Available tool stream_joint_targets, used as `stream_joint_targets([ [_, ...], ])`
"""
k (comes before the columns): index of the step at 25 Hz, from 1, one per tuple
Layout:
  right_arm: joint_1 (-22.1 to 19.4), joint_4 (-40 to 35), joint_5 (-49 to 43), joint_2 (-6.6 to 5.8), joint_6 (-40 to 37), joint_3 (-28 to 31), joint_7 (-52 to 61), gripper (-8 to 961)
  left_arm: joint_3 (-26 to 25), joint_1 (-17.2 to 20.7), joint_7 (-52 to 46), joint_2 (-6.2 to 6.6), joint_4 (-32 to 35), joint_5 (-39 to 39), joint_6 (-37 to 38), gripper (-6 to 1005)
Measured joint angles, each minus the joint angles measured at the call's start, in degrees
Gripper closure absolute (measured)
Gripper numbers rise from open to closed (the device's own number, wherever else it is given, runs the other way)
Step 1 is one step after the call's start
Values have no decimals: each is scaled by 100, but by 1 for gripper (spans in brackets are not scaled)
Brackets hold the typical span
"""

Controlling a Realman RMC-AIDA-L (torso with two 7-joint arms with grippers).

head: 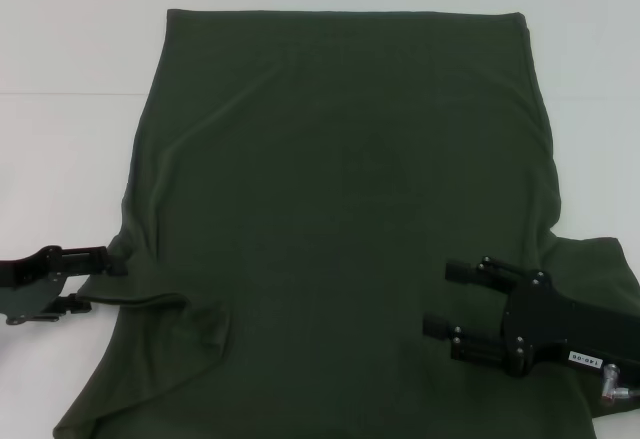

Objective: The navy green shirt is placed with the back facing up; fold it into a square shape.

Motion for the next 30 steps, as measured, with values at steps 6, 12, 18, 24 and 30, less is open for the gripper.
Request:
stream_joint_targets([
  [6,0,0,0,0,-1,0,0,152,64,-37,-4,17,-143,6,-140,163],
  [12,0,0,0,0,-1,0,0,152,226,-58,159,-2,-99,6,-266,197],
  [18,-11,0,0,-8,-28,0,0,152,359,-75,212,-4,-134,22,-420,351],
  [24,-16,0,0,-8,-74,2,0,152,375,-82,197,-17,-153,24,-443,553],
  [30,-18,0,0,-9,-76,9,0,152,340,-88,194,3,-148,-15,-402,821],
])
